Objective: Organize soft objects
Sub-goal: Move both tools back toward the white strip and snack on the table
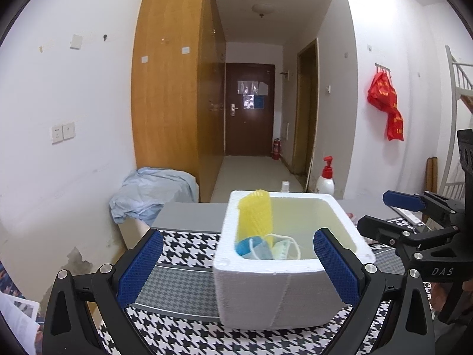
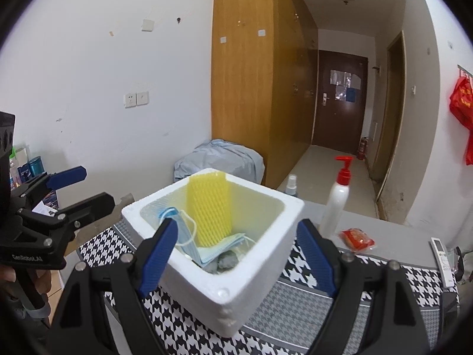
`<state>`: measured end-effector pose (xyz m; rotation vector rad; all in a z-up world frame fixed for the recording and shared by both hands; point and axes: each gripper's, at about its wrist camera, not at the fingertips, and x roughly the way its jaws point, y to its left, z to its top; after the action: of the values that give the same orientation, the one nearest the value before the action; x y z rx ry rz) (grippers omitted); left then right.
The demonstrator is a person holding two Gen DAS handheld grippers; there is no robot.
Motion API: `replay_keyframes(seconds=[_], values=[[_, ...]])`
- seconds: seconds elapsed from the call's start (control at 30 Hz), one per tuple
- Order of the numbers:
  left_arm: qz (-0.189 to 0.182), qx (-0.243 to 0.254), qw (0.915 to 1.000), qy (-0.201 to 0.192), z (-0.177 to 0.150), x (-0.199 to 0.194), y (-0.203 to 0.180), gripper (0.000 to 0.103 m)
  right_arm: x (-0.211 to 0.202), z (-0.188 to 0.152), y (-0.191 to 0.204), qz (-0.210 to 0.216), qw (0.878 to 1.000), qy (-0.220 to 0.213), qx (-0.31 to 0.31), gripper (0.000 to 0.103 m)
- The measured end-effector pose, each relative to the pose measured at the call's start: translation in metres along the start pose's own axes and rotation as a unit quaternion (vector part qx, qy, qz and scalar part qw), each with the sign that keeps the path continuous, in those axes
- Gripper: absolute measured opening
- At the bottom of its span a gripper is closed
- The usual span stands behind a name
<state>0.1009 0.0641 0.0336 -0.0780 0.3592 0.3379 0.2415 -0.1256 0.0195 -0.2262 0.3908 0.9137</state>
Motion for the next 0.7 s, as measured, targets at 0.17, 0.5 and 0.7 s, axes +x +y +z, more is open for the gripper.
replay_keyframes(seconds=[0.17, 0.5, 0.7], values=[[-0.011, 0.007, 0.9999, 0.000, 0.001, -0.002, -0.016, 0.102, -0.015, -0.004, -0.009, -0.007, 1.000, -0.011, 0.006, 0.099], [-0.026, 0.017, 0.9995, -0.004, 0.002, -0.009, -0.042, 0.102, -0.036, -0.012, -0.023, -0.027, 0.999, -0.019, 0.006, 0.103], [-0.042, 0.027, 0.9987, -0.006, 0.002, -0.011, -0.062, 0.102, -0.051, -0.019, -0.032, -0.037, 0.999, -0.026, 0.012, 0.103]])
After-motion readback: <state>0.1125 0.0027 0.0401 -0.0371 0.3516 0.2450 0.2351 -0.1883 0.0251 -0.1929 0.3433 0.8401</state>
